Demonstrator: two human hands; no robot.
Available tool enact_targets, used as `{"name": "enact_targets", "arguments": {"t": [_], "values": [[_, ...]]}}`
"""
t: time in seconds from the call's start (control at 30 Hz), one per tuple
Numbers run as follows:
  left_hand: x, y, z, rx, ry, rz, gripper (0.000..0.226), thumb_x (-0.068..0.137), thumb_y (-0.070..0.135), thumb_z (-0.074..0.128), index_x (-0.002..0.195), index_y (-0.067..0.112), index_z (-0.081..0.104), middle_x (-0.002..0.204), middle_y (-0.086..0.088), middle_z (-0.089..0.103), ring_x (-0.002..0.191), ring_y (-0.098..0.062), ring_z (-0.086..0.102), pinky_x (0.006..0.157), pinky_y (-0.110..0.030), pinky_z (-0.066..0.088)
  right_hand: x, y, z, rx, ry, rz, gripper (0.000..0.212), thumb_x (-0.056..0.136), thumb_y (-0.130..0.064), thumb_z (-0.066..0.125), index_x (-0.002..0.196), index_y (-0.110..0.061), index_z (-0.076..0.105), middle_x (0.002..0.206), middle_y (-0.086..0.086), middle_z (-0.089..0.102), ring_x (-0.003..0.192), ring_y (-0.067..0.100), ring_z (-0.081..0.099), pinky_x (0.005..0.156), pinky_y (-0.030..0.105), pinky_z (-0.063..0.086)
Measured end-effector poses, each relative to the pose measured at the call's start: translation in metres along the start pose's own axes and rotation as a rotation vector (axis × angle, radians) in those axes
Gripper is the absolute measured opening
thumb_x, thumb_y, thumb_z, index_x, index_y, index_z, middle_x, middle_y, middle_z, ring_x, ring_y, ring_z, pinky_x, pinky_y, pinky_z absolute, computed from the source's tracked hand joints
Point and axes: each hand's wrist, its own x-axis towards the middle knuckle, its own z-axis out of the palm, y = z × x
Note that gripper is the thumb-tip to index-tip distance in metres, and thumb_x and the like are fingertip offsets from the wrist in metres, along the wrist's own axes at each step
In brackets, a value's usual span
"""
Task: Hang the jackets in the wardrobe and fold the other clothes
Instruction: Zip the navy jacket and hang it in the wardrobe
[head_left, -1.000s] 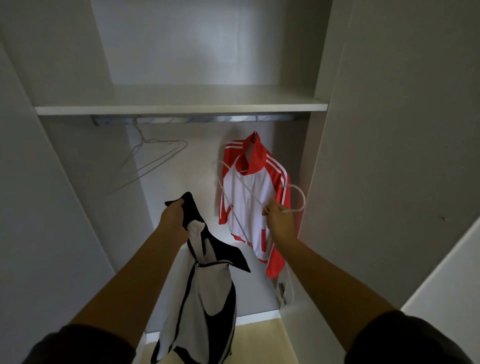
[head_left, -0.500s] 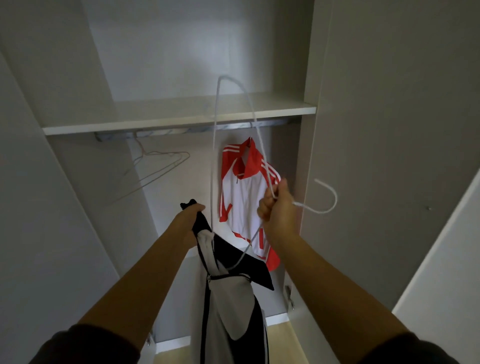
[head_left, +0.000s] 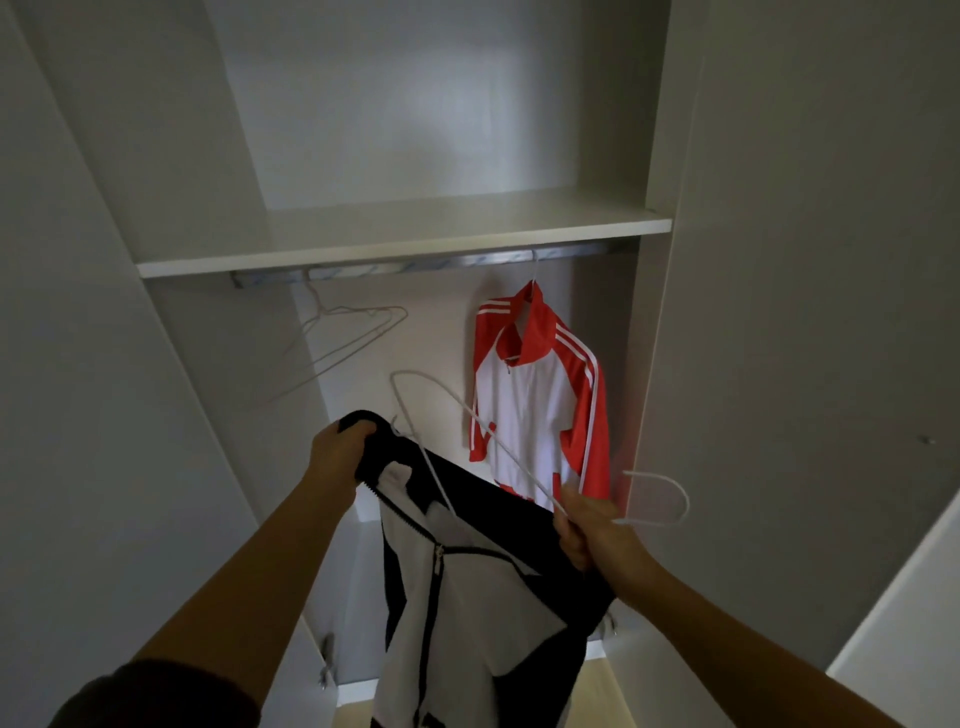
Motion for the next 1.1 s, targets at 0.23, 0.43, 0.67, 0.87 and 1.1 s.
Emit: {"name": "enact_targets", "arguments": {"t": [0.23, 0.43, 0.67, 0.87, 1.1], "values": [[-0.006, 0.005, -0.004, 0.255, -0.062, 0.191, 0.016, 0.085, 0.004, 0.058, 0.071, 0.010, 0.057, 0.074, -0.010, 0.057, 0.070, -0.022, 0.054, 0.061, -0.029, 0.046, -0.009, -0.001, -0.008, -0.227, -0.046, -0.025, 0.054, 0.096, -0.050, 0.038, 0.049, -0.025, 0.045, 0.044, -0.007, 0.036, 0.041, 0.009, 0.034, 0.045, 0.018, 0.031], [-0.016, 0.005, 0.001, 0.304, -0.099, 0.353, 0.007, 0.088, 0.009, 0.055, 0.082, 0.008, 0.059, 0.077, -0.012, 0.055, 0.071, -0.020, 0.051, 0.060, -0.029, 0.041, -0.013, -0.008, -0.017, -0.405, -0.094, 0.020, 0.058, 0.102, -0.031, 0.038, 0.045, -0.027, 0.048, 0.043, -0.010, 0.040, 0.041, 0.004, 0.037, 0.049, 0.016, 0.033], [-0.027, 0.001, 0.013, 0.426, -0.003, 0.709, 0.042, 0.091, 0.010, 0.054, 0.057, 0.017, 0.030, 0.053, 0.003, 0.032, 0.046, -0.003, 0.030, 0.045, -0.013, 0.027, -0.017, -0.028, -0.026, -0.524, -0.143, 0.076, 0.052, 0.103, -0.027, 0.037, 0.053, -0.018, 0.047, 0.042, -0.015, 0.045, 0.042, -0.003, 0.043, 0.052, 0.007, 0.036], [-0.033, 0.008, 0.026, 0.362, 0.013, 0.817, 0.045, 0.090, 0.006, 0.054, 0.057, 0.020, 0.027, 0.053, 0.005, 0.029, 0.043, -0.001, 0.030, 0.046, -0.013, 0.025, -0.028, -0.025, -0.027, -0.565, -0.162, 0.144, 0.049, 0.101, -0.029, 0.041, 0.054, -0.020, 0.045, 0.047, -0.016, 0.047, 0.046, -0.003, 0.044, 0.057, 0.009, 0.038], [-0.046, 0.008, 0.049, 0.402, -0.126, 0.806, 0.043, 0.089, 0.005, 0.057, 0.056, 0.018, 0.032, 0.053, 0.004, 0.033, 0.044, 0.000, 0.035, 0.045, -0.009, 0.028, -0.014, -0.037, -0.012, -0.532, -0.047, 0.244, 0.046, 0.097, -0.032, 0.050, 0.054, -0.016, 0.045, 0.048, -0.007, 0.046, 0.045, 0.005, 0.042, 0.049, 0.012, 0.036]]}}
